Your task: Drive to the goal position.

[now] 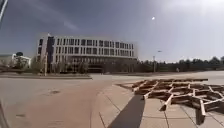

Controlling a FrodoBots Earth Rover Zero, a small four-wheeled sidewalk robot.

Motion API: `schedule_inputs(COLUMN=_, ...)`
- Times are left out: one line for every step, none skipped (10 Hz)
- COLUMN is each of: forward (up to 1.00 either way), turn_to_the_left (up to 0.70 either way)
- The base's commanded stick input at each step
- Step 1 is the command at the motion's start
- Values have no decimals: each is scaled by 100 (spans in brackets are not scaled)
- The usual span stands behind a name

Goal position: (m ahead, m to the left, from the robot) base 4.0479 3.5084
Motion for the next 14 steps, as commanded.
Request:
schedule_inputs(forward=5, turn_to_the_left=0)
schedule_inputs(forward=5, turn_to_the_left=0)
schedule_inputs(forward=5, turn_to_the_left=0)
schedule_inputs(forward=5, turn_to_the_left=0)
schedule_inputs(forward=4, turn_to_the_left=0)
schedule_inputs(forward=4, turn_to_the_left=0)
schedule_inputs(forward=5, turn_to_the_left=0)
schedule_inputs(forward=5, turn_to_the_left=0)
schedule_inputs(forward=5, turn_to_the_left=0)
schedule_inputs(forward=5, turn_to_the_left=0)
schedule_inputs(forward=5, turn_to_the_left=0)
schedule_inputs(forward=5, turn_to_the_left=0)
schedule_inputs(forward=5, turn_to_the_left=0)
schedule_inputs(forward=5, turn_to_the_left=0)
